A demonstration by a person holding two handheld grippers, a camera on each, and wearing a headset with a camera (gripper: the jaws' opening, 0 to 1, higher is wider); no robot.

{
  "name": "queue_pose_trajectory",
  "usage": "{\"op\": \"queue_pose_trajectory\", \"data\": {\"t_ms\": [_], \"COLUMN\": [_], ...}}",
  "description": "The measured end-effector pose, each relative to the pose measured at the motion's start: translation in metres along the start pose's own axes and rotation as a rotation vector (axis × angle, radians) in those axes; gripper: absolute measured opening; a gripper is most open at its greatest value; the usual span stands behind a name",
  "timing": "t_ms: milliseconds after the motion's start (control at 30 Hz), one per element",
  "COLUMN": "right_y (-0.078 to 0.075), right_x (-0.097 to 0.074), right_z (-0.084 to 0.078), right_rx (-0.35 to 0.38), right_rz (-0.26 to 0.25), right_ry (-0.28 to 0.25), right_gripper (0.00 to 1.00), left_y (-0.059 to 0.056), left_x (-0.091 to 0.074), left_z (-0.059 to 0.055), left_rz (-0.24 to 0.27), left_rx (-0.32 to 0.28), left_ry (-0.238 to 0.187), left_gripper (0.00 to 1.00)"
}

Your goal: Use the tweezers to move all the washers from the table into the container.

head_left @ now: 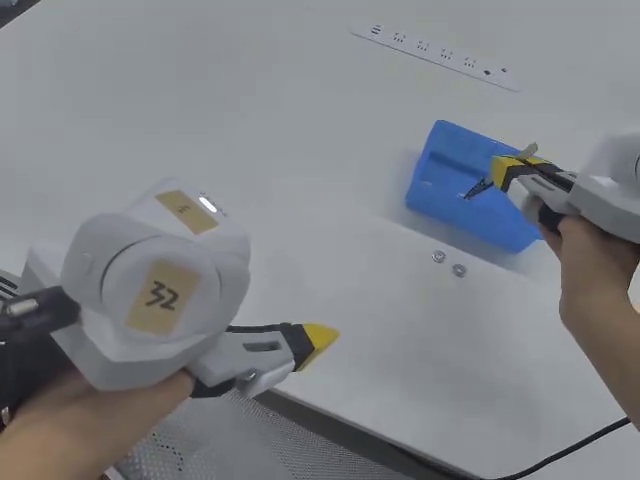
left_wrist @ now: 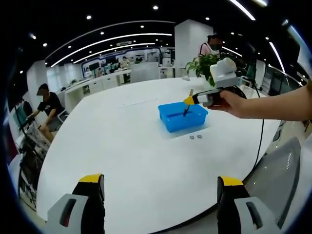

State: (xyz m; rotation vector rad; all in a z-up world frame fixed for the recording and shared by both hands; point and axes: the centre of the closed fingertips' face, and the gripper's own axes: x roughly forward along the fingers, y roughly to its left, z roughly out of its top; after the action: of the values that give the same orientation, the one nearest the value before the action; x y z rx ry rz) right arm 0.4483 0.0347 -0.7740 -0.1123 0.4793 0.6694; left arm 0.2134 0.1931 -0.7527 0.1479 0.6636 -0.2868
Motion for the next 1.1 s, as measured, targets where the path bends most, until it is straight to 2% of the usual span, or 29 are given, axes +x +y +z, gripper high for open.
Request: {"op": "queue_pose_trajectory", "data": {"t_ms": [133,667,833,933,1100], "right_y": [0.001,0.004,0.001,0.002,0.004], "right_x": [0.006,0.009,0.006,0.001,-0.016], "right_z": [-0.003,-0.011,-0.011,-0.004,0.014], "right_rx": [-0.003,-0.013,0.027,0.034,0.047], "right_rz": [0.001,0.001,-0.006,-0.005,-0.001], "right_ry": [0.011,0.029,0.034,0.014,-0.037], "right_gripper": [0.0,0.01,0.01,0.01,0.01], "left_y": [0.001,0.001,0.0,0.0,0.0], "left_x": [0.0,0.001,0.0,-0.001,-0.002], "left_z": [0.0,0.0,0.002,0.002,0.001], "left_rz": [0.003,0.0,0.0,0.002,0.001], "left_rx": [-0.005,0.005,0.008,0.009,0.007], "left_ry": [0.0,0.007,0.001,-0.001,-0.003], "left_gripper": [0.98,0.98,0.98,0.98,0.98]}}
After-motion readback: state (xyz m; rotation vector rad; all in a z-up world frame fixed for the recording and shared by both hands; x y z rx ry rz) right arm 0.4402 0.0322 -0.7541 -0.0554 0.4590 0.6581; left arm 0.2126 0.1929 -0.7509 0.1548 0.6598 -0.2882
